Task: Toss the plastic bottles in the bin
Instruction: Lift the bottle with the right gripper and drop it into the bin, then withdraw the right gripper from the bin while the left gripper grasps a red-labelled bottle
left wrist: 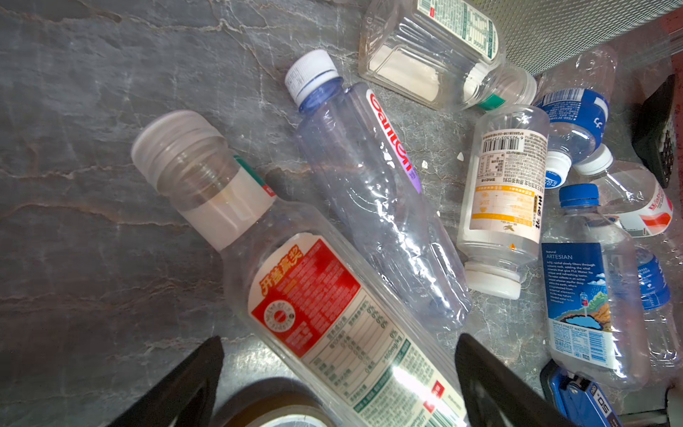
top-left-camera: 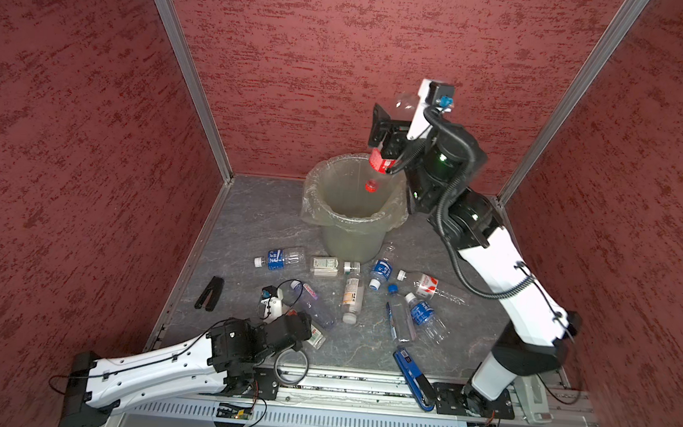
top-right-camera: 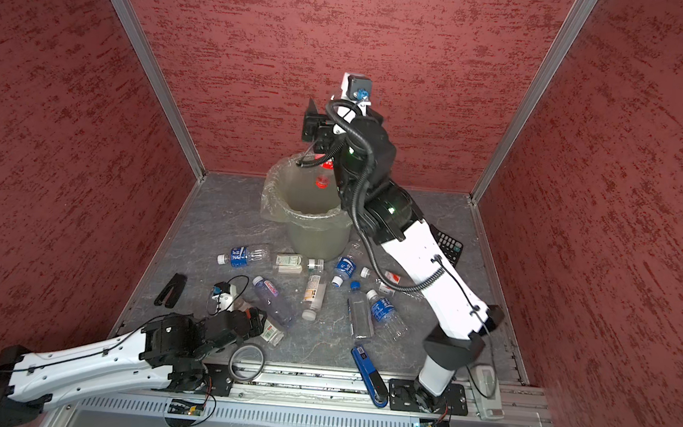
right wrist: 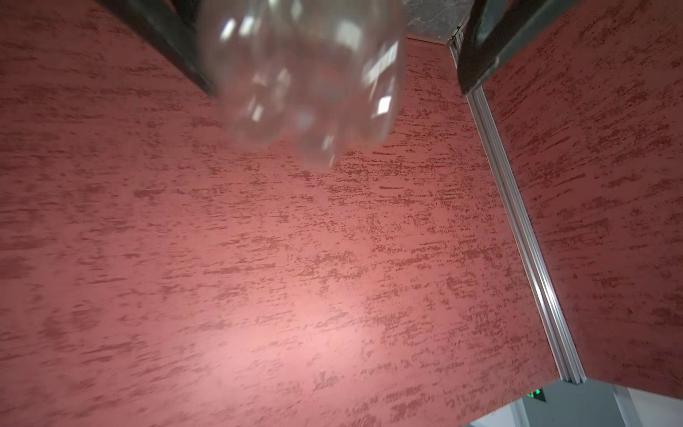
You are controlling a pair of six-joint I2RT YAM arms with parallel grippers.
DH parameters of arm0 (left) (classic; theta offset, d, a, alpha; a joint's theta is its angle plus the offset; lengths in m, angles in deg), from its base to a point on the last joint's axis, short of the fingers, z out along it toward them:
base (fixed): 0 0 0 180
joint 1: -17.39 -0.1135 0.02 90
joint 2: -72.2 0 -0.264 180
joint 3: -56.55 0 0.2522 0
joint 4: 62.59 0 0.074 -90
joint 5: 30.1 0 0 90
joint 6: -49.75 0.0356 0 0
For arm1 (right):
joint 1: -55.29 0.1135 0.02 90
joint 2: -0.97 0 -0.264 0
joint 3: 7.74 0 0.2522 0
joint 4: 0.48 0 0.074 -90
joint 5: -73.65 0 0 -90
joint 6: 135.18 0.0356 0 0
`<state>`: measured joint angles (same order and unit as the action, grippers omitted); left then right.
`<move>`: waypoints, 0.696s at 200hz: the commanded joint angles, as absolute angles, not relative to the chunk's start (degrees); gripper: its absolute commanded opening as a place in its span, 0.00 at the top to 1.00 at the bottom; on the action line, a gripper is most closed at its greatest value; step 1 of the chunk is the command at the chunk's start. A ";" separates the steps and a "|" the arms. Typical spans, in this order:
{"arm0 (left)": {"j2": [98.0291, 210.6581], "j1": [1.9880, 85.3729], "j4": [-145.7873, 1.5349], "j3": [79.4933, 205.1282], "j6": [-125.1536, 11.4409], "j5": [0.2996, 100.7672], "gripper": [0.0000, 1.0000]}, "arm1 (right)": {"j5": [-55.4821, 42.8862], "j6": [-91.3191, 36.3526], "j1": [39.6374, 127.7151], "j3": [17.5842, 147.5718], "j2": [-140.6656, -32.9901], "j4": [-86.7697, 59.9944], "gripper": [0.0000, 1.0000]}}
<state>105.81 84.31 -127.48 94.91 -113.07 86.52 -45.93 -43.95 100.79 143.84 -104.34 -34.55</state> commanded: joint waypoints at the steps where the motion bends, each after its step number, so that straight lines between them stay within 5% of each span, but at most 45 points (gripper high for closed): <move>1: 104.85 84.27 -126.88 93.92 -113.81 86.21 0.02 | -38.47 -42.48 97.91 154.85 -112.76 -46.40 0.01; 72: 103.49 84.19 -127.06 93.24 -115.09 85.57 0.01 | -39.64 -41.10 97.15 138.03 -96.67 -43.82 0.01; 139: 107.64 81.77 -127.76 94.55 -125.78 81.67 0.02 | -41.48 -36.46 97.22 102.80 -72.74 -41.24 0.02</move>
<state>106.46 82.93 -125.47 93.51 -118.18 83.89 -39.70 -38.70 97.25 110.71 -75.01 -40.83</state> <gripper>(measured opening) 0.984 0.987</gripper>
